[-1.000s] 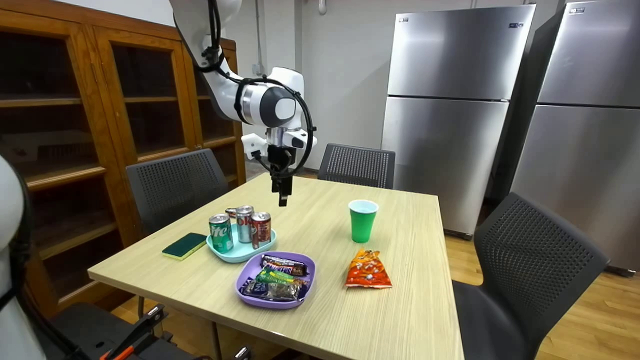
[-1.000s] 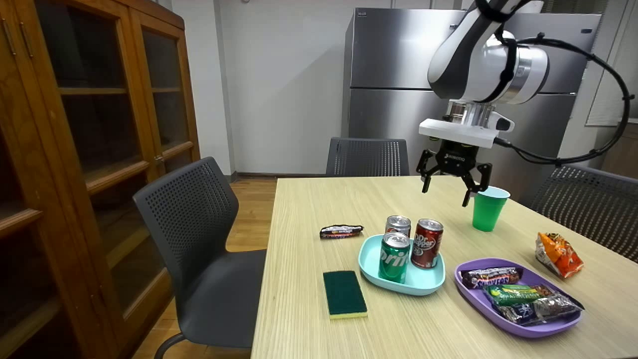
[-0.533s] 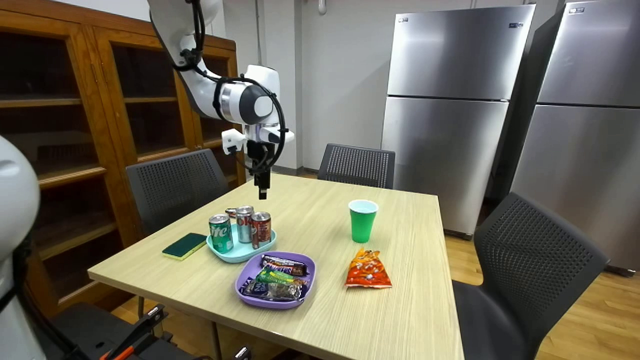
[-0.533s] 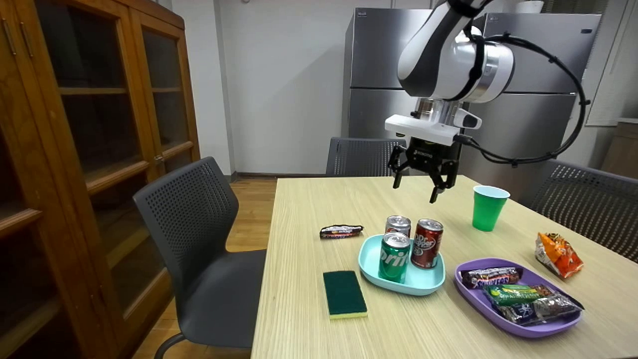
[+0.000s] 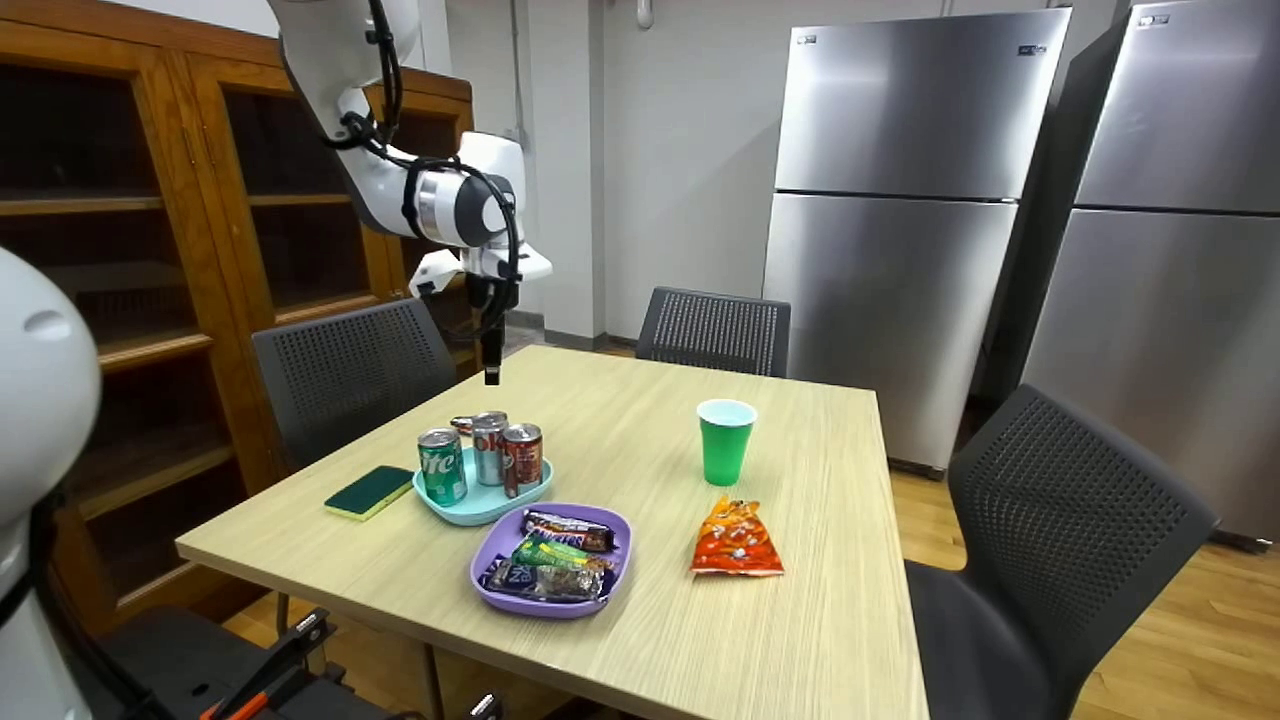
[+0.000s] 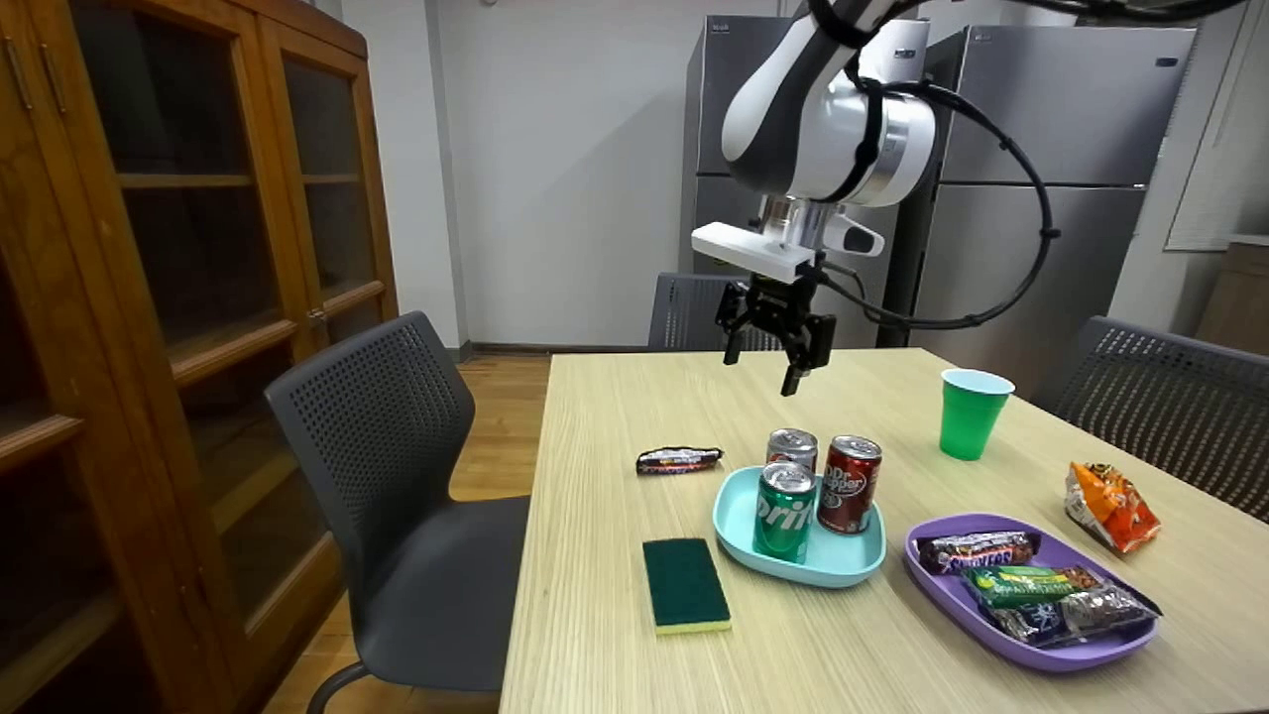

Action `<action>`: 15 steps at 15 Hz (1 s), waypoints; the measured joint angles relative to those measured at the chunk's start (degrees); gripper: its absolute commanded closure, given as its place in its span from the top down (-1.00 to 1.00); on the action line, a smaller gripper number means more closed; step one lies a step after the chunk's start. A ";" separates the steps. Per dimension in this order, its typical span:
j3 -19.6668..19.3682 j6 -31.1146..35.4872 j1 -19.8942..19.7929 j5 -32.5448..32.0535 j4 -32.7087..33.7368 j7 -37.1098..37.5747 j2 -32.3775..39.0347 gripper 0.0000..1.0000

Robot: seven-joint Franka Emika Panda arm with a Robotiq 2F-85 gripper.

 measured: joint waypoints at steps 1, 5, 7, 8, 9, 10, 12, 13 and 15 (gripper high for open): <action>0.08 0.00 0.44 0.01 1.02 1.59 0.90 1.00; 0.65 0.12 1.23 -0.01 3.27 4.77 3.36 1.00; 0.64 0.12 0.99 -0.01 3.22 4.74 3.39 1.00; 0.63 0.12 0.91 -0.01 3.22 4.74 3.39 1.00; 0.63 0.12 0.92 -0.01 3.22 4.74 3.38 1.00; 0.62 0.12 0.90 -0.02 3.22 4.74 3.39 1.00; 0.63 0.12 0.91 -0.02 3.22 4.74 3.39 1.00; 0.62 0.12 0.91 -0.02 3.22 4.74 3.39 1.00; 0.63 0.12 0.94 -0.02 3.21 4.77 3.49 1.00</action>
